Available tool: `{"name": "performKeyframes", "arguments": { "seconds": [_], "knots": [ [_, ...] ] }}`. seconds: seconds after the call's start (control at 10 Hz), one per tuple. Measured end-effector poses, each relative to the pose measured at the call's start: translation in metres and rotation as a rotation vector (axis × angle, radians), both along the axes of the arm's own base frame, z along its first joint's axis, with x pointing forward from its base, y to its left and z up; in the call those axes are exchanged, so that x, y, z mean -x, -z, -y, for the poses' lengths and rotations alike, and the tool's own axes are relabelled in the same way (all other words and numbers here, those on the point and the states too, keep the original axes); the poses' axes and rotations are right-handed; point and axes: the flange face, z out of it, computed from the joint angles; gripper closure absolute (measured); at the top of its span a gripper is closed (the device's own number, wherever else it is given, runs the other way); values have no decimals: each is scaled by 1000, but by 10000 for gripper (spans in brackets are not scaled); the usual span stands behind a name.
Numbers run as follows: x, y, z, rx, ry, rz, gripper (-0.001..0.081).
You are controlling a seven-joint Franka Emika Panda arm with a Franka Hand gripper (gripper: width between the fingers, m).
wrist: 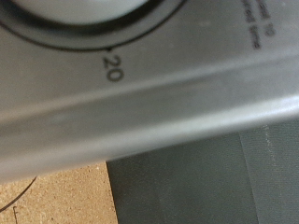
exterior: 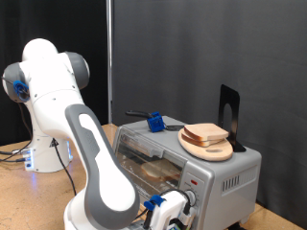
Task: Make a piece of toast with the oven
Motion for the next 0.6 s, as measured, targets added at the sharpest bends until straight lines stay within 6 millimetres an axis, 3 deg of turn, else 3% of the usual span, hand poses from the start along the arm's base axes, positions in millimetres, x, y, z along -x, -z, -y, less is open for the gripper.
{"name": "performKeyframes", "arguments": {
  "seconds": [0.1,0.2,0.3,0.4,0.5,0.6],
  "knots": [
    [6,-1,-2,-27,-33,-10,551],
    [11,-1,-1,-56,-53,-21,551],
    [16,3,-1,-65,-58,-28,349],
    [20,7,-2,-70,-59,-29,349],
    [22,6,1,-78,-60,-27,201],
    [24,5,0,-79,-62,-27,201]
  ]
}}
